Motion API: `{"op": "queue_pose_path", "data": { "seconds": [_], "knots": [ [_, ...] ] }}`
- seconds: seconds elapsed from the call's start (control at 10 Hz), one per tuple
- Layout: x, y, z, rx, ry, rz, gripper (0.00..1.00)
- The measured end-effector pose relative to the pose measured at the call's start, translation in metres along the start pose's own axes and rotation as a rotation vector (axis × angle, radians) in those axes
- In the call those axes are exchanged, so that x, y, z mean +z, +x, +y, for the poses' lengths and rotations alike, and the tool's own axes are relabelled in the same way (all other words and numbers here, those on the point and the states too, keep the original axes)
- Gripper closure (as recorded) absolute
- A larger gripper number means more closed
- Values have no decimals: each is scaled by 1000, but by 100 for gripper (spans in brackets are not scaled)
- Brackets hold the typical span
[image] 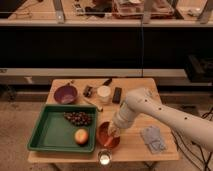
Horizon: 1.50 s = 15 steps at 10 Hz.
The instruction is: Place pepper in red bowl
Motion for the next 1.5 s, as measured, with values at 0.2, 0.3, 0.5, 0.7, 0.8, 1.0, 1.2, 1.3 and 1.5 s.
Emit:
{"op": "queue_pose_path", "data": {
  "seconds": [0.2,0.3,0.5,0.7,0.8,1.0,1.2,1.3,1.5],
  "knots": [
    [-1,1,2,8,0,11,99],
    [-2,1,3,7,-1,15,95],
    [-2,0,0,-8,0,16,81],
    [-3,1,0,-9,0,17,81],
    [-2,1,0,-9,0,17,81],
    [-2,1,0,-10,0,17,81],
    [-3,0,0,-10,1,17,81],
    [-3,0,0,-10,1,17,82],
    [-3,0,0,-10,1,17,88]
  ]
}}
